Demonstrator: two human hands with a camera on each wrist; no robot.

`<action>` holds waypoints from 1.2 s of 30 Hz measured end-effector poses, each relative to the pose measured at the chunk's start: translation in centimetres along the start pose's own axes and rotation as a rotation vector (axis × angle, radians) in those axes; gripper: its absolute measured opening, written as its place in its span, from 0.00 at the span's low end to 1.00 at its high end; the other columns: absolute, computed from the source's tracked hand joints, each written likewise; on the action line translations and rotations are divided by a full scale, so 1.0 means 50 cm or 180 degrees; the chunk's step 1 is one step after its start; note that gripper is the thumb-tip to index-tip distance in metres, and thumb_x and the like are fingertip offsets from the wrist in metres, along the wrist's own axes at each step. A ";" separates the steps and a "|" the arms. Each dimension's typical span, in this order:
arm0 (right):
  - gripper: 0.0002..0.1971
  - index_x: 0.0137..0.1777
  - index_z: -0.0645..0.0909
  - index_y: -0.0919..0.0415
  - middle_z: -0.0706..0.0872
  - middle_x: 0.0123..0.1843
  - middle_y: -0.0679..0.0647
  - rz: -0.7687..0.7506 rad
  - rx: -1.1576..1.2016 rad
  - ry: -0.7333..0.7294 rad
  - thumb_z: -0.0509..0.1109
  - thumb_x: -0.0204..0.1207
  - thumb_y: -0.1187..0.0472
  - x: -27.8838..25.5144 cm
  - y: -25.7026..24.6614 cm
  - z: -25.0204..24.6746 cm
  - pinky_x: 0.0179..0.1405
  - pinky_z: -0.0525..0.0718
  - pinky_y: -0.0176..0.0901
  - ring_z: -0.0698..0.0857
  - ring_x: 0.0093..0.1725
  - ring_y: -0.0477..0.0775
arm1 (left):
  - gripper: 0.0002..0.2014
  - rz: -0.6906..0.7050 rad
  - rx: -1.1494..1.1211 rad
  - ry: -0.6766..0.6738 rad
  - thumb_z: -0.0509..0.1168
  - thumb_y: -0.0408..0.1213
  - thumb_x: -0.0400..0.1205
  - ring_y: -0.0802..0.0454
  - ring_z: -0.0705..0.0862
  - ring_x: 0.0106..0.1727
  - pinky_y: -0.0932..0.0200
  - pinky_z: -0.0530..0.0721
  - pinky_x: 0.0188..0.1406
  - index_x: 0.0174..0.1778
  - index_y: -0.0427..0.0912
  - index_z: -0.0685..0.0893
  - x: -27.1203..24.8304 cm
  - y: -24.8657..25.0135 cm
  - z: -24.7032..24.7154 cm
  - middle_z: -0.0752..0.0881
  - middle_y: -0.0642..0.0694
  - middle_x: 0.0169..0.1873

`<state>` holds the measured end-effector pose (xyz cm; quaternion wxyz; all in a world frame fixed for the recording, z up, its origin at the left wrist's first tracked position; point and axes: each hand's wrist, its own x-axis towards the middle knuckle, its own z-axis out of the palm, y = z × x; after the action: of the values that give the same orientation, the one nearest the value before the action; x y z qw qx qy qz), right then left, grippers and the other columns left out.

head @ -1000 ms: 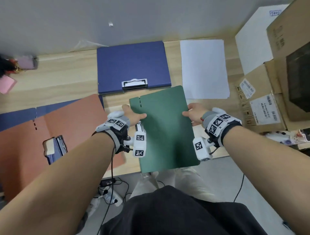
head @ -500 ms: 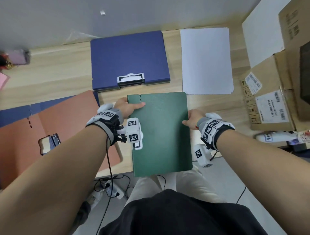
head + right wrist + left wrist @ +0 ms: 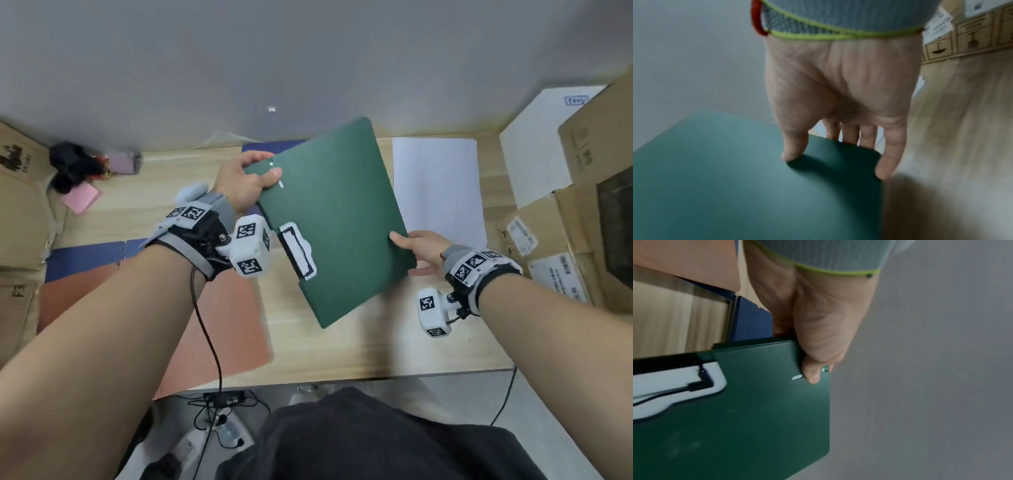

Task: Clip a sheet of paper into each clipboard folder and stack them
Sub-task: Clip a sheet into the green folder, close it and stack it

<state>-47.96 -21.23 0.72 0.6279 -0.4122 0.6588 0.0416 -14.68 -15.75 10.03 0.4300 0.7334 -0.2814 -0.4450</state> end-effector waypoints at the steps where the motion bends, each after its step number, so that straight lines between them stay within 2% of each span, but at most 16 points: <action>1: 0.28 0.63 0.80 0.54 0.82 0.67 0.50 -0.0068 0.0155 0.0099 0.75 0.70 0.37 -0.001 -0.012 -0.008 0.54 0.88 0.52 0.80 0.66 0.53 | 0.11 -0.0053 -0.0188 0.0117 0.73 0.28 0.80 0.52 0.89 0.36 0.56 0.90 0.41 0.56 0.44 0.85 0.005 -0.001 -0.014 0.89 0.41 0.47; 5: 0.38 0.70 0.76 0.53 0.79 0.69 0.57 -0.0123 0.0814 -0.0034 0.81 0.62 0.38 0.009 -0.056 -0.012 0.42 0.90 0.52 0.86 0.61 0.63 | 0.12 -0.0363 -0.0753 0.0636 0.73 0.30 0.80 0.45 0.91 0.44 0.47 0.90 0.52 0.56 0.50 0.86 0.018 -0.039 -0.057 0.92 0.43 0.47; 7: 0.35 0.71 0.76 0.57 0.80 0.67 0.59 -0.0132 0.1079 -0.0165 0.82 0.66 0.45 0.021 -0.076 -0.001 0.44 0.90 0.52 0.88 0.56 0.64 | 0.11 -0.0474 -0.0796 0.0912 0.73 0.31 0.81 0.48 0.91 0.43 0.50 0.90 0.52 0.55 0.52 0.86 0.021 -0.060 -0.066 0.91 0.45 0.47; 10: 0.27 0.66 0.82 0.61 0.84 0.65 0.58 -0.0228 0.1216 -0.0168 0.81 0.70 0.51 0.034 -0.099 0.015 0.44 0.89 0.48 0.87 0.52 0.59 | 0.14 -0.0774 -0.0732 0.1177 0.70 0.31 0.83 0.48 0.90 0.44 0.51 0.90 0.50 0.62 0.51 0.86 0.025 -0.098 -0.070 0.91 0.45 0.51; 11: 0.26 0.67 0.82 0.62 0.85 0.65 0.57 -0.0301 0.1248 -0.0102 0.80 0.71 0.53 0.040 -0.110 0.020 0.44 0.88 0.46 0.87 0.52 0.57 | 0.16 -0.0903 -0.0739 0.1200 0.70 0.31 0.83 0.46 0.90 0.47 0.51 0.91 0.49 0.65 0.49 0.85 0.027 -0.108 -0.070 0.90 0.44 0.54; 13: 0.25 0.70 0.80 0.62 0.88 0.64 0.57 -0.0431 0.1363 0.0051 0.78 0.74 0.56 0.058 -0.138 0.027 0.44 0.86 0.44 0.88 0.51 0.54 | 0.19 -0.1148 -0.0566 0.1100 0.70 0.31 0.83 0.44 0.88 0.48 0.56 0.90 0.33 0.71 0.43 0.82 0.033 -0.130 -0.067 0.88 0.42 0.57; 15: 0.34 0.76 0.74 0.61 0.86 0.67 0.58 -0.0461 0.1420 0.0142 0.80 0.71 0.56 0.077 -0.167 0.032 0.52 0.87 0.48 0.87 0.59 0.54 | 0.21 -0.1363 -0.0146 0.0915 0.71 0.33 0.84 0.43 0.87 0.44 0.61 0.85 0.21 0.73 0.37 0.79 0.042 -0.156 -0.062 0.87 0.40 0.56; 16: 0.41 0.80 0.69 0.58 0.82 0.71 0.57 -0.0434 0.1365 0.0152 0.82 0.67 0.54 0.085 -0.181 0.034 0.61 0.85 0.54 0.83 0.66 0.57 | 0.21 -0.1441 0.0153 0.0809 0.72 0.36 0.83 0.43 0.87 0.39 0.60 0.86 0.21 0.71 0.35 0.80 0.047 -0.166 -0.058 0.87 0.39 0.54; 18: 0.47 0.83 0.63 0.54 0.73 0.79 0.55 -0.0362 0.1050 0.0130 0.82 0.65 0.51 0.103 -0.206 0.039 0.75 0.73 0.64 0.73 0.77 0.60 | 0.21 -0.1496 0.0767 0.0636 0.72 0.47 0.82 0.41 0.88 0.35 0.52 0.92 0.37 0.64 0.36 0.84 0.067 -0.186 -0.057 0.89 0.40 0.47; 19: 0.46 0.84 0.62 0.53 0.71 0.81 0.54 -0.0360 0.0848 0.0135 0.81 0.68 0.51 0.109 -0.211 0.042 0.77 0.70 0.65 0.71 0.79 0.59 | 0.24 -0.1489 0.1054 0.0539 0.71 0.56 0.79 0.39 0.90 0.39 0.46 0.92 0.46 0.59 0.38 0.86 0.076 -0.196 -0.059 0.91 0.40 0.45; 21: 0.45 0.84 0.61 0.54 0.72 0.80 0.52 -0.0348 0.0471 0.0148 0.80 0.70 0.52 0.124 -0.224 0.050 0.78 0.69 0.64 0.73 0.78 0.57 | 0.37 -0.1503 0.1774 0.0327 0.64 0.74 0.66 0.39 0.91 0.41 0.42 0.91 0.49 0.52 0.44 0.87 0.116 -0.235 -0.067 0.92 0.43 0.41; 24: 0.52 0.84 0.62 0.54 0.76 0.78 0.50 -0.0468 -0.0210 0.0132 0.84 0.61 0.49 0.139 -0.240 0.065 0.77 0.73 0.58 0.77 0.75 0.56 | 0.50 -0.1539 0.2911 -0.0051 0.58 0.84 0.54 0.42 0.88 0.43 0.45 0.88 0.50 0.56 0.45 0.81 0.120 -0.205 -0.057 0.88 0.49 0.45; 26: 0.53 0.85 0.57 0.56 0.73 0.80 0.51 -0.0539 -0.0745 0.0187 0.84 0.64 0.52 0.150 -0.249 0.069 0.79 0.69 0.52 0.72 0.78 0.57 | 0.49 -0.1552 0.3511 -0.0279 0.65 0.83 0.56 0.40 0.84 0.52 0.44 0.86 0.54 0.59 0.46 0.72 0.114 -0.171 -0.044 0.80 0.45 0.54; 28: 0.55 0.86 0.52 0.59 0.69 0.82 0.54 -0.0592 -0.1166 0.0305 0.84 0.66 0.54 0.155 -0.253 0.074 0.79 0.67 0.50 0.69 0.80 0.58 | 0.53 -0.1588 0.3685 -0.0367 0.73 0.76 0.59 0.39 0.81 0.58 0.41 0.84 0.58 0.69 0.41 0.70 0.122 -0.167 -0.031 0.75 0.41 0.61; 32: 0.57 0.82 0.56 0.57 0.72 0.77 0.58 -0.0566 -0.1680 0.0413 0.87 0.58 0.51 0.175 -0.256 0.085 0.75 0.73 0.58 0.73 0.75 0.63 | 0.49 -0.1665 0.3699 -0.0285 0.79 0.66 0.63 0.39 0.80 0.58 0.44 0.82 0.55 0.70 0.39 0.70 0.167 -0.186 -0.015 0.73 0.42 0.61; 36: 0.57 0.81 0.58 0.56 0.73 0.75 0.56 -0.0566 -0.1488 0.0365 0.89 0.54 0.54 0.192 -0.245 0.093 0.75 0.73 0.58 0.74 0.74 0.61 | 0.47 -0.1606 0.3729 -0.0276 0.80 0.63 0.65 0.40 0.83 0.57 0.44 0.85 0.56 0.70 0.38 0.69 0.189 -0.191 -0.016 0.78 0.42 0.63</action>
<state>-35.73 -31.32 -2.86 0.4784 -0.6041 0.6270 0.1140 -9.46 -18.45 -2.10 -0.1719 0.8719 -0.3138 -0.3342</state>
